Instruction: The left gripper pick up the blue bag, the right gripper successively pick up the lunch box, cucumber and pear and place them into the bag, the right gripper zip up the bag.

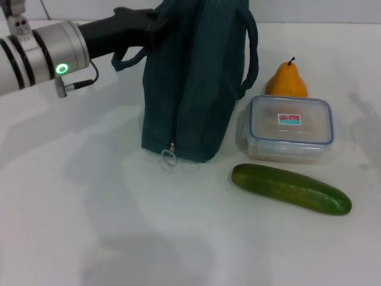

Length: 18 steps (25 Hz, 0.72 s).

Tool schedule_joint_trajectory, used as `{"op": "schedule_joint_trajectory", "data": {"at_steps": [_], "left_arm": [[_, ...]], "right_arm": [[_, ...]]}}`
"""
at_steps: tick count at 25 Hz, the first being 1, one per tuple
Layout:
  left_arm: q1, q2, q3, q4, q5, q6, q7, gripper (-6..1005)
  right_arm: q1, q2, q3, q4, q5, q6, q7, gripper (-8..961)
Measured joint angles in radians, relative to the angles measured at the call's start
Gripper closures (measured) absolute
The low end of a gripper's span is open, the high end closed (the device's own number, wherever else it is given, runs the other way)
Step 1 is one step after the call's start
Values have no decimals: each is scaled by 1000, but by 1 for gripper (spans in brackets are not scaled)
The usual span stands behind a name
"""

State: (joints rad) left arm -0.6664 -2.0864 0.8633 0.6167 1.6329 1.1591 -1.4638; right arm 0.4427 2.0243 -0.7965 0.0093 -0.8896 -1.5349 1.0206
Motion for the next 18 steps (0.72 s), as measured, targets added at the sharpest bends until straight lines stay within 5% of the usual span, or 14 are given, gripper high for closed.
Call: {"op": "schedule_joint_trajectory", "data": {"at_steps": [18], "left_arm": [[-12, -4, 54, -34, -111, -13, 135, 953]], "right_arm": [[16, 4, -20, 51, -34, 215, 430, 70]]}}
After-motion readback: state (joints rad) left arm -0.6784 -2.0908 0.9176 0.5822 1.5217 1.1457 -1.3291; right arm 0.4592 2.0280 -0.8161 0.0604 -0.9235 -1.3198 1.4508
